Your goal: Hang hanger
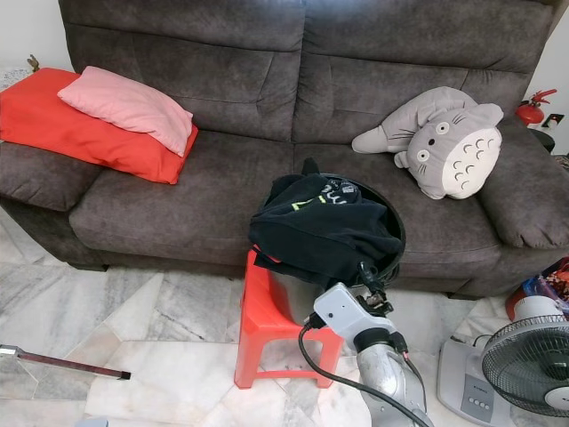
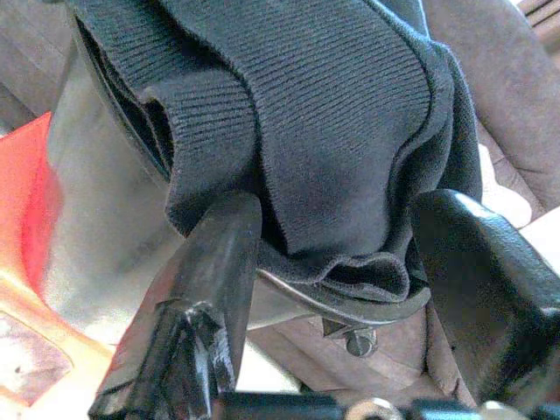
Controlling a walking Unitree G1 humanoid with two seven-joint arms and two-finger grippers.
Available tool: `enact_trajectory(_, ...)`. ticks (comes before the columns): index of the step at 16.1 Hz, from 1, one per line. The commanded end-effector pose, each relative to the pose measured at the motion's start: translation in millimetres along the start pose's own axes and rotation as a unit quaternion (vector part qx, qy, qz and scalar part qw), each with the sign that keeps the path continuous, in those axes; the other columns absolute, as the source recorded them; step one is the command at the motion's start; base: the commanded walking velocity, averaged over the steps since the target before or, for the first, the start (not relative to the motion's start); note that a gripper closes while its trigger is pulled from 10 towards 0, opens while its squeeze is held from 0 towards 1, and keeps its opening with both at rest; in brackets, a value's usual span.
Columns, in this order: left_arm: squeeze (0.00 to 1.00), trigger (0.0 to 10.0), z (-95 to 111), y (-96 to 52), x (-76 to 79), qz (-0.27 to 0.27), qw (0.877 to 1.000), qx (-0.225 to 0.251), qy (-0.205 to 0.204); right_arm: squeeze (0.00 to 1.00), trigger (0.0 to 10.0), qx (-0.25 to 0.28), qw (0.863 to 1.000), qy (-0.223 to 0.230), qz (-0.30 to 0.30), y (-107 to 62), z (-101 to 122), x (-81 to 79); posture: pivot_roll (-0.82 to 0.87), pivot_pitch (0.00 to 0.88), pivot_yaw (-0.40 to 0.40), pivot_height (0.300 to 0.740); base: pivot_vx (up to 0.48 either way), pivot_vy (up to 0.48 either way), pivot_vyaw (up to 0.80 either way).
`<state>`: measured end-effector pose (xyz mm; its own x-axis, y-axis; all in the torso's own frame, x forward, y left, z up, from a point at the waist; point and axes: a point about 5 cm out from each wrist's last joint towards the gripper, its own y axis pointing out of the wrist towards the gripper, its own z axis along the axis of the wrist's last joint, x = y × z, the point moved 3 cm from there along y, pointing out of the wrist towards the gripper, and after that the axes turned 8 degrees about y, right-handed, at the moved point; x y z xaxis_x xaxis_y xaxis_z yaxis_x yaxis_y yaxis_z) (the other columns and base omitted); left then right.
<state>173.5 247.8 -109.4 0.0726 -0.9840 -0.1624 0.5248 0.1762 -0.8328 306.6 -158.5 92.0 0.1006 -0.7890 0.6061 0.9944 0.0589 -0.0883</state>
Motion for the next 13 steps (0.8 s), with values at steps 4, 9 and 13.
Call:
enact_trajectory(4,0.0,10.0,-11.5,-1.6,1.4,-0.001,1.0,-0.017,-0.002,0.0,10.0,-0.012,1.0,0.001,-0.009,0.3,-2.5,8.8,-0.07,0.159,-0.055,0.74,0.0,0.0,0.0)
enact_trajectory(9,0.0,10.0,-10.3,-1.6,-1.4,0.0,1.0,-0.015,-0.001,0.0,10.0,-0.03,0.999,0.005,-0.017,2.4,-9.1,15.5,-0.07,0.158,-0.054,0.74,0.0,0.0,0.0)
enact_trajectory(13,0.0,10.0,-9.6,-1.6,-3.0,0.0,1.0,-0.014,-0.001,0.0,10.0,-0.045,0.999,0.026,0.002,6.2,-12.9,12.6,-0.07,0.158,-0.052,0.74,0.0,0.0,0.0)
